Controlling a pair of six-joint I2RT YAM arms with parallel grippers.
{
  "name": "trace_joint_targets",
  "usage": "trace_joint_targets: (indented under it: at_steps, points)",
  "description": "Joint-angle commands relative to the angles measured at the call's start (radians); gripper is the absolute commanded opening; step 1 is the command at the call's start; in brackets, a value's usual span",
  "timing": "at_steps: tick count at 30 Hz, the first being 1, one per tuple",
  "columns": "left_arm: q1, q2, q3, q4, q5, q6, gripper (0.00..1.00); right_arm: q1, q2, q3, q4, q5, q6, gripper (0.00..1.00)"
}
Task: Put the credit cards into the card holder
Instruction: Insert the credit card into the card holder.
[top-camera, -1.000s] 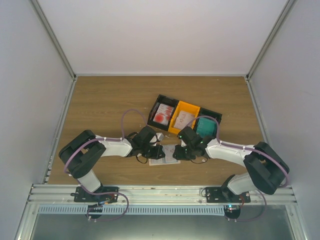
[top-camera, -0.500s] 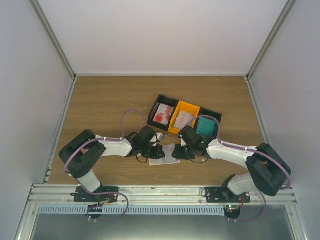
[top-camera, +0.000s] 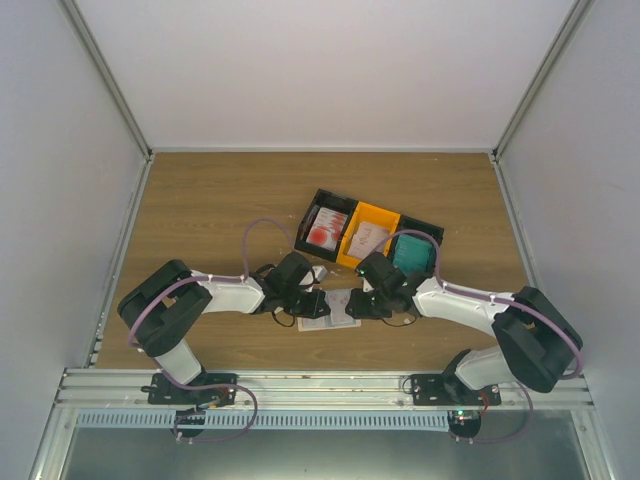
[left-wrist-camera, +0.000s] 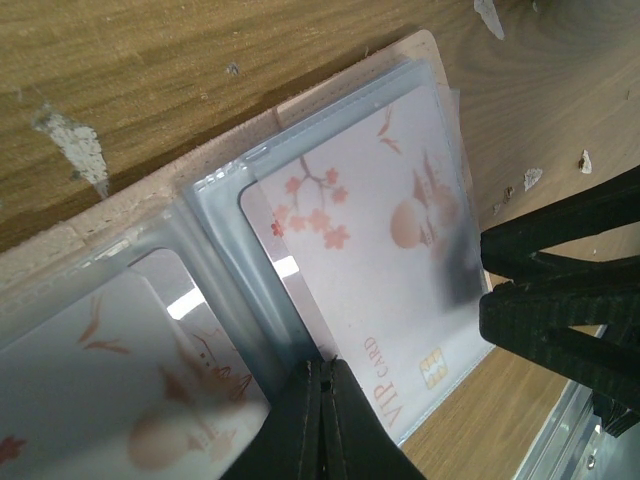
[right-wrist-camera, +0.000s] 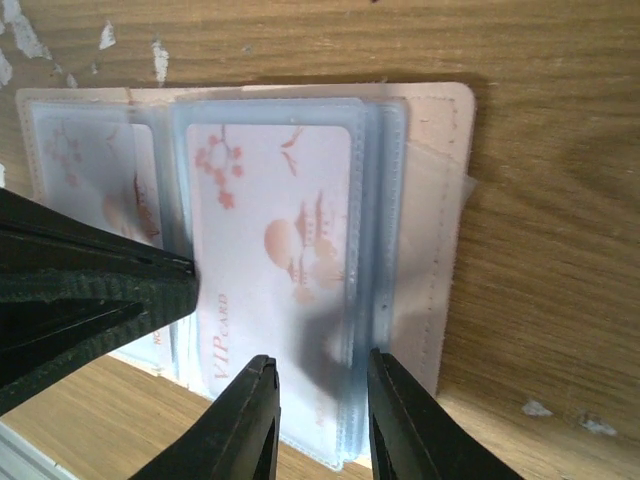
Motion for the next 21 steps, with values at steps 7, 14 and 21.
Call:
trace_joint_targets:
  at_steps: [7, 14, 21]
  points:
    - [-0.011, 0.094, -0.034, -0.074, -0.131, 0.008, 0.00, -0.007, -0.017, 0.027, -0.039, 0.043, -0.007, 0.23]
    - [-0.011, 0.093, -0.036, -0.075, -0.131, 0.009, 0.00, -0.006, 0.002, 0.018, -0.005, -0.007, -0.016, 0.20]
    - [-0.011, 0.093, -0.036, -0.072, -0.127, 0.008, 0.00, -0.007, 0.002, 0.010, 0.019, -0.049, -0.021, 0.20]
